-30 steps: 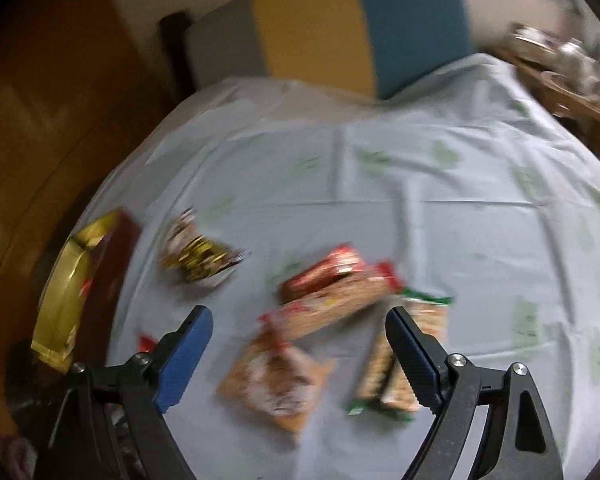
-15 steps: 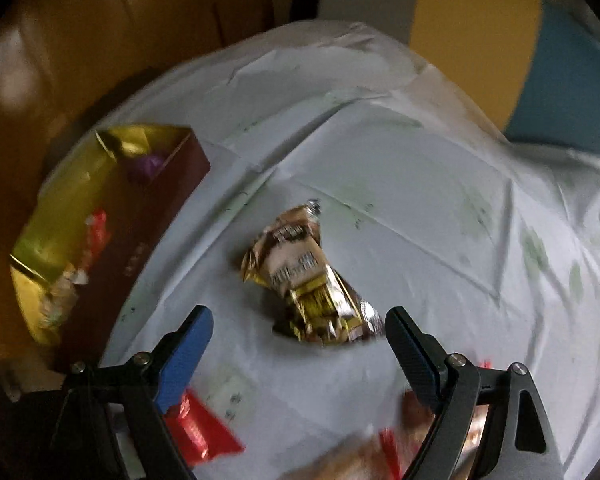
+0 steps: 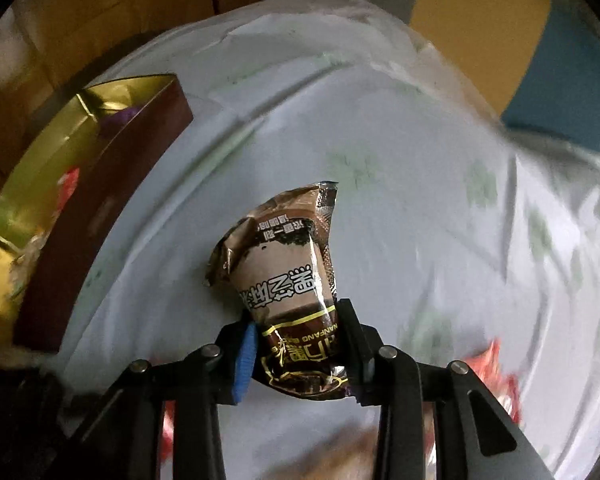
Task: Organize snacks
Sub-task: 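Carry the red packet into the gold box and open the left tool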
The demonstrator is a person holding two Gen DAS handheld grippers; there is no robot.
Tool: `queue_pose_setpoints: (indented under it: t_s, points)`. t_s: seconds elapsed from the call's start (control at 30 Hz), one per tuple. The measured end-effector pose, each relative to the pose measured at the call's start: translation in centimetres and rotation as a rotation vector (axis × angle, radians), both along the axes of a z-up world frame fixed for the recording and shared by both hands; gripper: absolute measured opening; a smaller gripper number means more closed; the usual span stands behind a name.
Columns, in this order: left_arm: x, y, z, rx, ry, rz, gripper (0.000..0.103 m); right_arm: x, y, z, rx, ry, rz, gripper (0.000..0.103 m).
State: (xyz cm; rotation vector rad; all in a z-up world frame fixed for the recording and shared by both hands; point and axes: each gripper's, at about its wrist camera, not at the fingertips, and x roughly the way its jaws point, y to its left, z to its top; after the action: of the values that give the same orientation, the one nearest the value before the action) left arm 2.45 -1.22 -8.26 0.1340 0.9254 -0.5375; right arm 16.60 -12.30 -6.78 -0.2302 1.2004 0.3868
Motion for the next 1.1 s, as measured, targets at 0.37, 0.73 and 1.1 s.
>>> queue_pose_setpoints:
  t_s: [0.37, 0.73, 1.1]
  points:
    - [0.0, 1.5, 3.4, -0.076, -0.004, 0.005, 0.04, -5.2, -4.6, -1.5, 0.099, 0.049, -0.109, 0.039]
    - [3.9, 12.5, 9.8, -0.37, 0.019, 0.319, 0.04, -6.5, -5.4, -1.2, 0.088, 0.015, -0.112, 0.039]
    - [10.5, 20.7, 8.1, -0.403, 0.094, 0.624, 0.04, -6.0, -4.5, -1.8, 0.082, 0.003, -0.111, 0.039]
